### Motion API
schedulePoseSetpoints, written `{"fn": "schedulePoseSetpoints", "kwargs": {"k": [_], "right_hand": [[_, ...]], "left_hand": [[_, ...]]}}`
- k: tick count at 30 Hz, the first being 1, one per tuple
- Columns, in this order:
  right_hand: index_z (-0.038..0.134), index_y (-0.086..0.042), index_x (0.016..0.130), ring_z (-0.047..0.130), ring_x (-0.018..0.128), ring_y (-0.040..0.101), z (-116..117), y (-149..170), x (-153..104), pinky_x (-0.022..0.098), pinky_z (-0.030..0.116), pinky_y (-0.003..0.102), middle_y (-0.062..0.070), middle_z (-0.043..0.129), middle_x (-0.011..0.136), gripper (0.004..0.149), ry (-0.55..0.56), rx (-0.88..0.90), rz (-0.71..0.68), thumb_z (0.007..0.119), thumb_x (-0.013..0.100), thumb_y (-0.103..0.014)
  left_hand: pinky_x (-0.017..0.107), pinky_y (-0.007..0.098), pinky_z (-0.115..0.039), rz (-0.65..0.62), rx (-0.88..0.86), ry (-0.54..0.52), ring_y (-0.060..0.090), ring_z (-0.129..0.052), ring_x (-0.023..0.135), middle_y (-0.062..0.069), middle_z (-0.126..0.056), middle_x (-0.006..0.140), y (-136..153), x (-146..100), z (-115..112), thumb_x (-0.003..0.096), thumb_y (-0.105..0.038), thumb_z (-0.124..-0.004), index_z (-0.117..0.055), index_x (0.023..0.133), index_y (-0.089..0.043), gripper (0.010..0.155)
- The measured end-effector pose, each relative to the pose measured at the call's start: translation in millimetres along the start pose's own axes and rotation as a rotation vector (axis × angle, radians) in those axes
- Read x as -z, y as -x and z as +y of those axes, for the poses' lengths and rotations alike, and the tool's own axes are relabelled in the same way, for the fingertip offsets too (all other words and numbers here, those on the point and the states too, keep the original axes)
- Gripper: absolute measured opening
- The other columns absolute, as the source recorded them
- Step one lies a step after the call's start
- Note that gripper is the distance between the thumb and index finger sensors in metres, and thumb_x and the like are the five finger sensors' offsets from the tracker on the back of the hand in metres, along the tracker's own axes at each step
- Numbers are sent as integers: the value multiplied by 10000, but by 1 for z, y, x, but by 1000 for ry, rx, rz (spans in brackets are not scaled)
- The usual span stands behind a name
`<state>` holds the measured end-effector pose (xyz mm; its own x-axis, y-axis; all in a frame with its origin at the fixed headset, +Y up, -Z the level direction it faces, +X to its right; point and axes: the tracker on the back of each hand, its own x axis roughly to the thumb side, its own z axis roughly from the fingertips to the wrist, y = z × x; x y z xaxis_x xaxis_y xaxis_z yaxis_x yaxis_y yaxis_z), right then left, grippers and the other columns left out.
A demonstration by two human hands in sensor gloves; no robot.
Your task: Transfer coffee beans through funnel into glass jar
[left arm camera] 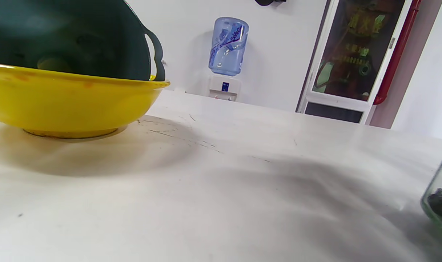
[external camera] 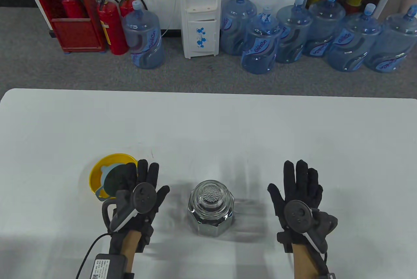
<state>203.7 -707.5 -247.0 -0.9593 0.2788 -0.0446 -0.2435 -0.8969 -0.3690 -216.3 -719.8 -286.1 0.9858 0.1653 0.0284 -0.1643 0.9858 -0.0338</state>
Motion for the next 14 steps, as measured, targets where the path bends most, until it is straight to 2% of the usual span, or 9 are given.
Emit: {"fn": "schedulePoseSetpoints", "kwargs": {"k": [8, 14], "right_hand": [[317, -281, 1238, 300, 1146, 498, 2, -2, 0, 772, 392, 699, 158, 237, 1296, 749, -26, 21, -6, 591, 640, -639], [314, -273, 1239, 306, 1145, 500, 7, -6, 0, 770, 397, 699, 162, 240, 1296, 755, -59, 29, -19, 592, 640, -639]], "left_hand": [[762, 536, -183, 14, 4, -19, 355, -74, 1104, 8, -163, 1231, 3, -2, 2, 550, -635, -514, -294, 1170, -351, 717], [763, 536, -184, 35, -3, 10, 354, -77, 1105, 8, -164, 1231, 7, 0, -2, 551, -635, -515, -294, 1171, -348, 718]]}}
